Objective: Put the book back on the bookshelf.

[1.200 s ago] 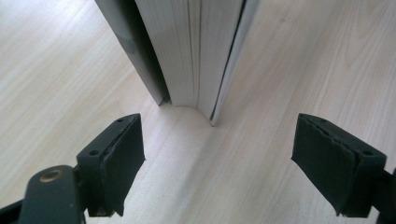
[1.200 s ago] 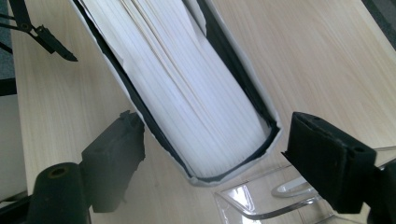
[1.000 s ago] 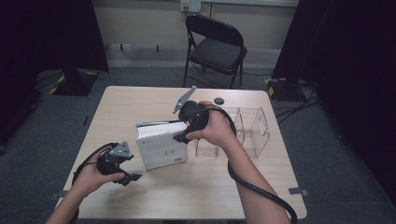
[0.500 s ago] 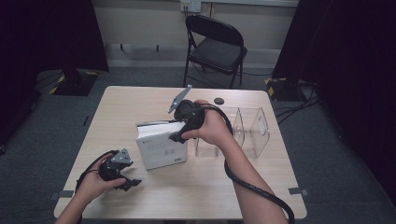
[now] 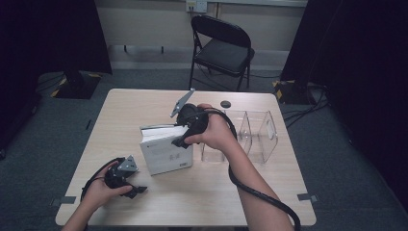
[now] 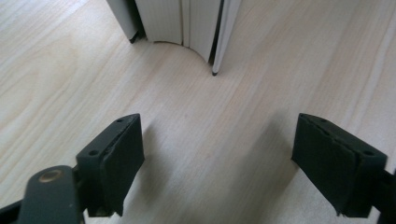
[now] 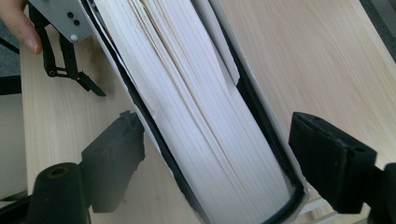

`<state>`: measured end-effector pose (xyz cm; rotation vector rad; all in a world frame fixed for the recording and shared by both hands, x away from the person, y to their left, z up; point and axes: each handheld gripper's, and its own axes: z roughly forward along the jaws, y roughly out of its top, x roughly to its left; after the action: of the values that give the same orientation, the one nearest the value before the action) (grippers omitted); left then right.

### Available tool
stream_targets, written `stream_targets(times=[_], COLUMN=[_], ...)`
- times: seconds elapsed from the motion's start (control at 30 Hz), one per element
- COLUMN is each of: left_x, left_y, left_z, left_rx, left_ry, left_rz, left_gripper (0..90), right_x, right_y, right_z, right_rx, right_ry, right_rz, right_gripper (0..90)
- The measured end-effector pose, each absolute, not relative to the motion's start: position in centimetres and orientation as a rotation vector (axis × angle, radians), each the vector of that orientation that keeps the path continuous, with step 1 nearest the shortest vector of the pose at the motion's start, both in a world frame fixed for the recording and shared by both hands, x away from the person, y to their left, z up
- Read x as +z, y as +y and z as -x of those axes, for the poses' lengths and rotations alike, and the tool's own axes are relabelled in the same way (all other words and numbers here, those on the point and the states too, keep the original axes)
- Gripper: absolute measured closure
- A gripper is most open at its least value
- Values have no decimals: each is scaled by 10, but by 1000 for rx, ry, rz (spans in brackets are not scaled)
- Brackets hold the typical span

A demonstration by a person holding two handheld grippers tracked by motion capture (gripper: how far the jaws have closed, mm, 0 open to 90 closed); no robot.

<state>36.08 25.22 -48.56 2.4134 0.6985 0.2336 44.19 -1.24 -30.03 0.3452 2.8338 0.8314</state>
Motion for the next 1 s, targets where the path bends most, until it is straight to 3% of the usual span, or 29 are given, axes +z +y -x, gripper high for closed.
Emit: stream_targets(times=[0.57, 0.67, 1.0], left_x=[-494, -500, -503], left_y=[261, 262, 261], left_z=[-355, -355, -354], left_rx=[244, 254, 251], left_ry=[680, 661, 635], left_rz=[-2317, -2281, -2272], left_gripper=[131, 64, 0], right_x=[-302, -301, -301], right_y=[-3, 1, 1], right_z=[-440, -439, -439], right_rx=[840, 827, 818], right_ry=[2842, 2849, 2852], right_rz=[-312, -303, -285], right_gripper=[188, 196, 240])
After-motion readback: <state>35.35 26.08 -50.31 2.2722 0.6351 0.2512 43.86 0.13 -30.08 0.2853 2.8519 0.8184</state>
